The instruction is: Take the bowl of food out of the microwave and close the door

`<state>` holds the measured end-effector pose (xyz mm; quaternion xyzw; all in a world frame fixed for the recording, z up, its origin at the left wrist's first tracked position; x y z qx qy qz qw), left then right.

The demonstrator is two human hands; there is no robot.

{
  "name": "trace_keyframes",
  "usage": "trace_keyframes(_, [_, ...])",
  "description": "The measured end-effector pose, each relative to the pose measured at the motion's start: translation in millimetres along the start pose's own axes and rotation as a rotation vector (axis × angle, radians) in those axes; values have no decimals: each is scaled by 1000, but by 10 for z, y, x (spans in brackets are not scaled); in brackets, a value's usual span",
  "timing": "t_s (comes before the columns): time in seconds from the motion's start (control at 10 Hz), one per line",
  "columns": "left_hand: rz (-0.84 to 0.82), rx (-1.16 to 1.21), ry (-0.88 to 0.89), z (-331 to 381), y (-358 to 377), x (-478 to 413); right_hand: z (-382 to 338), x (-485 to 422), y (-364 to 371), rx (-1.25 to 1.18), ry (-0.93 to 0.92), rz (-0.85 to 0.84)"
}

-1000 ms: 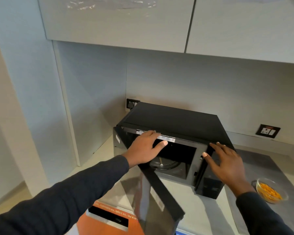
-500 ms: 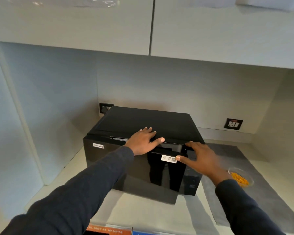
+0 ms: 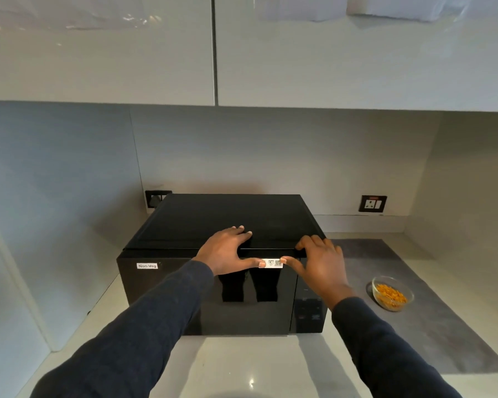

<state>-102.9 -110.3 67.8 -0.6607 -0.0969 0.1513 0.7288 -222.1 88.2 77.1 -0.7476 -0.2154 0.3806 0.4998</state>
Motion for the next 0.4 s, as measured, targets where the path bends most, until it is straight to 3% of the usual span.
trace_keyframes(0.2, [-8,2,-8,8,17,-15,17,-12,35,-2,21,10])
trace_keyframes(0.4, [96,-100,-22,88,33,158,-41,186,96,-33,7,33])
Point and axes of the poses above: each hand's wrist, its own x-axis away from the middle knuckle, its own y-axis out of the palm, z = x × y, the point moved 7 cm from there along -x, towards the middle knuckle, and after that the axes turned 7 degrees about -z, right-handed, at the moved point
